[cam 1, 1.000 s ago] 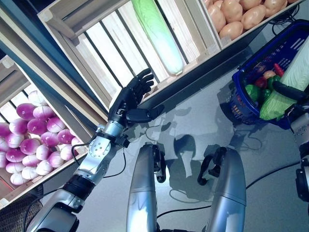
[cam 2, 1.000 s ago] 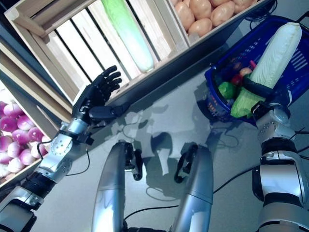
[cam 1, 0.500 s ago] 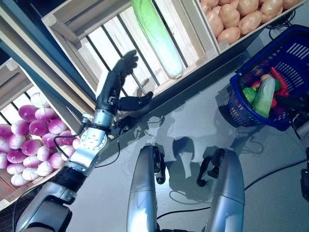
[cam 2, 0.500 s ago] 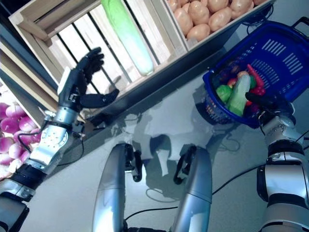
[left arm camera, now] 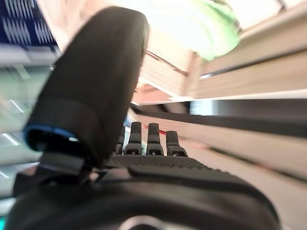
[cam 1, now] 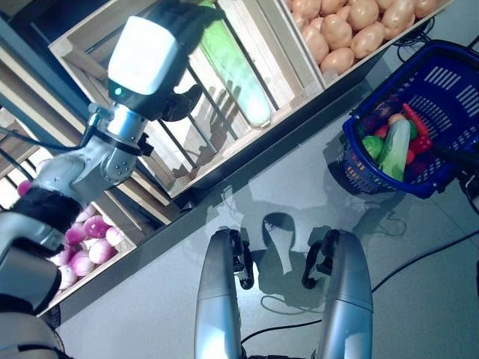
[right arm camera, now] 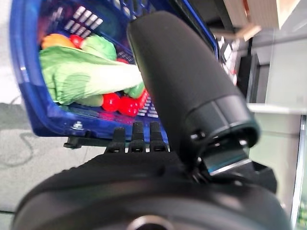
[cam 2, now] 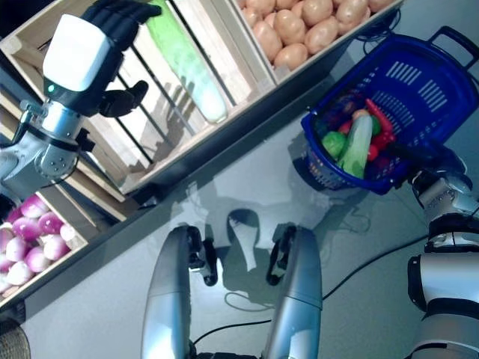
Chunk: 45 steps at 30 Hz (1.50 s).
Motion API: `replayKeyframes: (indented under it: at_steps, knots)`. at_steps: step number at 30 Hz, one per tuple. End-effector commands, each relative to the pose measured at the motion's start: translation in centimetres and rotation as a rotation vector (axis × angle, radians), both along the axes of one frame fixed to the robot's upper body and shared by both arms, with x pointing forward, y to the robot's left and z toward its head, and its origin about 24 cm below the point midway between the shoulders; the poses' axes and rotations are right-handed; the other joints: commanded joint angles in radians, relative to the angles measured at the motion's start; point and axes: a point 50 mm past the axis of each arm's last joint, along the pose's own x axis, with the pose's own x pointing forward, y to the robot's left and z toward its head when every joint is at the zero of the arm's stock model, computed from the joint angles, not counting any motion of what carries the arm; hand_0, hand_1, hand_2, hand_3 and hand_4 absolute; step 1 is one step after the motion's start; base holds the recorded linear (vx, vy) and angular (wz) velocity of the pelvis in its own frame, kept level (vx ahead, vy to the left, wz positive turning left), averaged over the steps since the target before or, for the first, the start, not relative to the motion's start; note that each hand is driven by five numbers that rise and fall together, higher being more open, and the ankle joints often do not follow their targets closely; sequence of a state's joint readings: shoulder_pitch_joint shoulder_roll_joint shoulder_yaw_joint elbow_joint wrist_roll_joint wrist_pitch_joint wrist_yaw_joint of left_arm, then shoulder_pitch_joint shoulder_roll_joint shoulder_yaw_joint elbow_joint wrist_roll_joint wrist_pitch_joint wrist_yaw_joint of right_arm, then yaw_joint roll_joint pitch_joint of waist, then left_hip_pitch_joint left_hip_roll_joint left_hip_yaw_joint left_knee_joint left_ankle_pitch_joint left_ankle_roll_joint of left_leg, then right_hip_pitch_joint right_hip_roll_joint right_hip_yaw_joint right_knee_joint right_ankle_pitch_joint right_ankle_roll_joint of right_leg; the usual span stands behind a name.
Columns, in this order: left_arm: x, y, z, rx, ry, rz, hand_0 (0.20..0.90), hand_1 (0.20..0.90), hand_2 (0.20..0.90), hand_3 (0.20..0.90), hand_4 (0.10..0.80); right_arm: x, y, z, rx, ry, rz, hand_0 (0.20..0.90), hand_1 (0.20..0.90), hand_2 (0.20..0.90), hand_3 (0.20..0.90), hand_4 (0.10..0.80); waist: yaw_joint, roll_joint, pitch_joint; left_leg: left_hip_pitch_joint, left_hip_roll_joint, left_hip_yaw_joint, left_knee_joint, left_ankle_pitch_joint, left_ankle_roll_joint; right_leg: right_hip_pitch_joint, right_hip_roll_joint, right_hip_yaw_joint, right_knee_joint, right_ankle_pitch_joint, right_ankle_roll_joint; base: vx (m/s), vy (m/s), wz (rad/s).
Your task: Put vegetables into the basket
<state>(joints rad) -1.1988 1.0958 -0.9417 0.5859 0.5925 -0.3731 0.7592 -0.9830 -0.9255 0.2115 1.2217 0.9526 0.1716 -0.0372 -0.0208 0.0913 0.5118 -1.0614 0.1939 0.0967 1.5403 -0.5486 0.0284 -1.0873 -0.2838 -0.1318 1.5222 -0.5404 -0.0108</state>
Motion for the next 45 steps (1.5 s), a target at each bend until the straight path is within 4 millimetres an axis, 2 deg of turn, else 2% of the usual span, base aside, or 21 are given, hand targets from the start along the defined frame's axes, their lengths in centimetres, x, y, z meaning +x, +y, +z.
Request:
replayKeyframes:
  at_steps: [1,12,22,28,37,38,39,40,45]
  knots:
    - [0.2,2.7,3.4,0.087,-0.174,0.188,0.9,0.9,0.9,0.9,0.8,-0.9,-1.5,1.8,-0.011,-0.08,0.001,0.9,0.9,0.9,0.9,0.8,-0.022,-0.042,-0.114,0.006,0.014,0.049,-0.026,-0.082,0.035,0.003,-0.016,0.009,-0.04,0.015,-0.043,-0.018,0.074,-0.19]
    - [2.4,3.3,3.1,0.26,-0.059,0.384,0.9,0.9,0.9,0.9,0.8,-0.6,-1.3,3.3,-0.067,-0.096,0.039,0.9,0.9,0.9,0.9,0.8,-0.059,-0.047,-0.109,-0.1,0.065,0.054,0.045,-0.105,0.029,-0.108,-0.022,0.024,-0.003,0.033,-0.031,0.0,0.06,-0.16]
    - [3.0,3.6,4.0,0.236,-0.056,0.481,0.9,0.9,0.9,0.9,0.8,0.4,0.0,4.1,-0.122,-0.135,0.155,0.9,0.9,0.9,0.9,0.8,-0.069,-0.06,-0.11,-0.228,0.098,0.031,0.132,-0.13,0.025,-0.237,-0.028,0.043,0.066,0.036,-0.026,-0.009,0.029,-0.12]
    - [3.5,3.8,3.2,0.248,0.036,0.538,0.9,0.9,0.9,0.9,0.8,1.2,1.4,4.7,-0.157,-0.176,0.247,0.9,0.9,0.9,0.9,0.8,-0.073,-0.071,-0.121,-0.276,0.11,0.016,0.181,-0.146,0.024,-0.286,-0.034,0.048,0.112,0.024,-0.031,-0.007,0.008,-0.07]
    - [3.6,6.5,2.4,0.177,0.162,0.717,0.9,0.9,0.9,0.9,0.8,2.3,4.2,5.5,-0.194,-0.264,0.39,0.9,0.9,0.9,0.9,0.8,-0.083,-0.078,-0.15,-0.316,0.126,0.006,0.231,-0.161,0.026,-0.328,-0.03,0.06,0.163,0.011,-0.04,0.007,0.009,-0.08]
    - [3.5,6.7,2.4,0.172,0.165,0.729,0.829,0.829,0.829,0.829,0.753,2.3,4.3,5.5,-0.195,-0.271,0.396,0.9,0.9,0.9,0.9,0.8,-0.083,-0.078,-0.151,-0.316,0.127,0.006,0.231,-0.162,0.027,-0.329,-0.029,0.061,0.163,0.012,-0.04,0.0,0.047,-0.07]
    - [3.3,7.4,2.3,0.147,0.168,0.749,0.592,0.592,0.592,0.592,0.595,2.4,4.7,5.9,-0.197,-0.294,0.407,0.9,0.9,0.9,0.9,0.8,-0.083,-0.079,-0.155,-0.315,0.128,0.007,0.231,-0.162,0.028,-0.33,-0.028,0.061,0.165,0.011,-0.041,-0.003,0.039,-0.05]
    - [3.2,7.7,2.2,0.14,0.175,0.757,0.3,0.3,0.3,0.3,0.4,2.4,4.8,6.0,-0.195,-0.302,0.411,0.9,0.9,0.9,0.9,0.8,-0.083,-0.079,-0.157,-0.312,0.128,0.007,0.229,-0.162,0.03,-0.327,-0.028,0.06,0.163,0.011,-0.042,0.0,0.034,-0.04]
    - [2.8,8.6,1.5,0.121,0.201,0.759,0.3,0.3,0.3,0.3,0.4,2.3,5.1,5.6,-0.173,-0.331,0.413,0.9,0.9,0.9,0.9,0.8,-0.082,-0.078,-0.176,-0.301,0.124,0.012,0.225,-0.165,0.035,-0.318,-0.027,0.061,0.166,0.005,-0.044,0.0,0.0,0.0]
